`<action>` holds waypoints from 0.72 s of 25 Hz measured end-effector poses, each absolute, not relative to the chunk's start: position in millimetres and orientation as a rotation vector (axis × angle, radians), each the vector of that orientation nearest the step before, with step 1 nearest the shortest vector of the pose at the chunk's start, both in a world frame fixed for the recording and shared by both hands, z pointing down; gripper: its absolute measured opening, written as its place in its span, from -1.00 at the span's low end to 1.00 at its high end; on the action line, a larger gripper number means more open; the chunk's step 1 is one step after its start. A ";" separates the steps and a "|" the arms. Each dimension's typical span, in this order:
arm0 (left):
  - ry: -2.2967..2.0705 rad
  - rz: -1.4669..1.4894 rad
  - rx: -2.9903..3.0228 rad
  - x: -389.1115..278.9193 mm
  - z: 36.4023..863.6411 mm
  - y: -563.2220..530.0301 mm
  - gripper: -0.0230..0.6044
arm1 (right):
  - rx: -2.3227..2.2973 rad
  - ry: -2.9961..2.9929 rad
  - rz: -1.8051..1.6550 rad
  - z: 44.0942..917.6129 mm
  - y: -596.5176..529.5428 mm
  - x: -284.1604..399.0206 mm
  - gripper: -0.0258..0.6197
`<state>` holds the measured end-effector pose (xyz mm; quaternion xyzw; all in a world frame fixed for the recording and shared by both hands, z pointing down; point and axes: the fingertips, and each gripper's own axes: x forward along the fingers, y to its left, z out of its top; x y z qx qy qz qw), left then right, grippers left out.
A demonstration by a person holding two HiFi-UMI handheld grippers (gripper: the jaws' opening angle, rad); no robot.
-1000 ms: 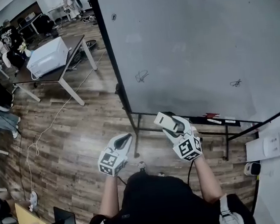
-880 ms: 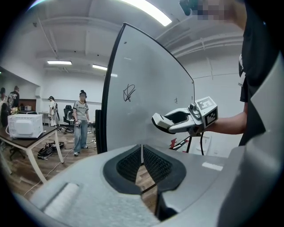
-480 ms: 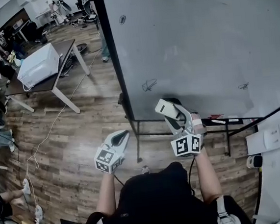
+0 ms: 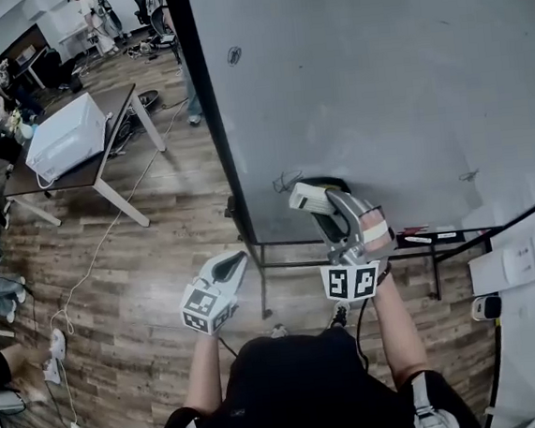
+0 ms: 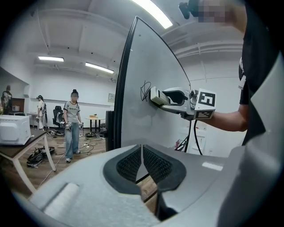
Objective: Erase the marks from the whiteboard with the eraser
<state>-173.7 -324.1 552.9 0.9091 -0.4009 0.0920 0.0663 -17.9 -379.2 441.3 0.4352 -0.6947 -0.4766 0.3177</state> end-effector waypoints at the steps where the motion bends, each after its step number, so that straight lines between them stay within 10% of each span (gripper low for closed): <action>1: -1.208 0.275 2.741 -174.3 553.0 -326.7 -0.85 | 1.148 -1.820 -1.258 441.7 -380.8 -18.3 -0.13; 18: -1.219 0.254 2.726 -190.8 549.8 -328.5 -0.85 | 1.197 -1.810 -1.359 432.0 -387.9 -77.5 -0.13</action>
